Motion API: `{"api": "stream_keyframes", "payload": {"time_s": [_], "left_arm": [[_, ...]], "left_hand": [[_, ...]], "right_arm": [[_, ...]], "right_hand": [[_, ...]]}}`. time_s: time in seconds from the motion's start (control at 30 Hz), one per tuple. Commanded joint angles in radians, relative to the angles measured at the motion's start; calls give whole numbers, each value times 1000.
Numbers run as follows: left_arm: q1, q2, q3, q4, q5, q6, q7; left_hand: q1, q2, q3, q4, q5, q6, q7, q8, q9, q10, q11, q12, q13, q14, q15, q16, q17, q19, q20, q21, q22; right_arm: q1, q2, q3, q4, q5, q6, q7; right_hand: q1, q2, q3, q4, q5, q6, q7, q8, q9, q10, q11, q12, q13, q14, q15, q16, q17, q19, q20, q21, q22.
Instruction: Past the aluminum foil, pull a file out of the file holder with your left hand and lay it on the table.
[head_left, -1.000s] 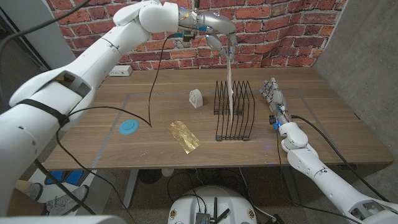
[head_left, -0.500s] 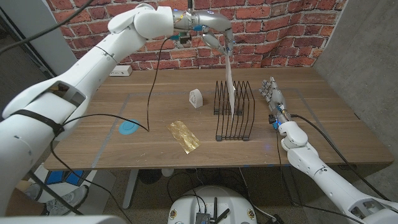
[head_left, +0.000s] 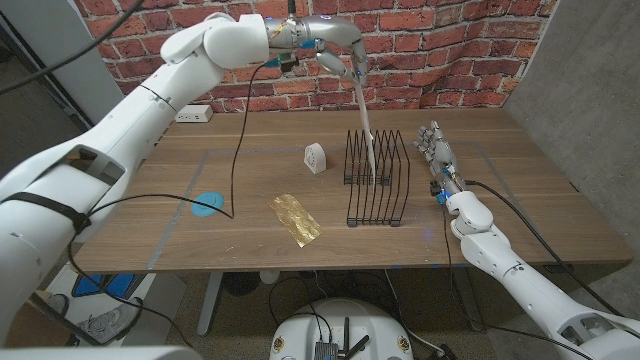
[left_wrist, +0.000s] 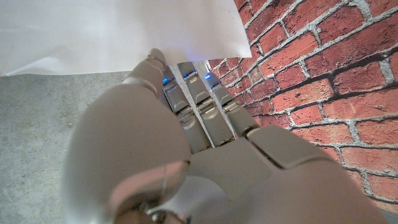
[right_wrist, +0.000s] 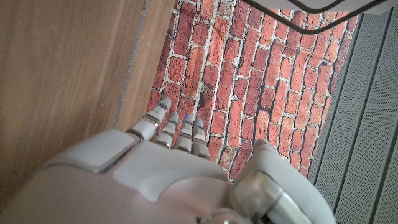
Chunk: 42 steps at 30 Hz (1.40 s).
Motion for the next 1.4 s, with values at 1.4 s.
{"api": "stream_keyframes", "payload": {"time_s": [1.4], "left_arm": [[49, 142, -150, -215, 161, 165, 188]], "left_hand": [[7, 9, -8, -3, 7, 11, -3, -2, 5, 22, 1, -5, 3, 21, -71, 1, 5, 1, -149, -4, 3]], "right_arm": [[68, 40, -29, 79, 1, 5, 46]], "right_hand": [[-19, 28, 18, -3, -3, 4, 1, 3, 5, 4, -1, 2, 0, 4, 0, 4, 1, 6, 0, 5, 4]]}}
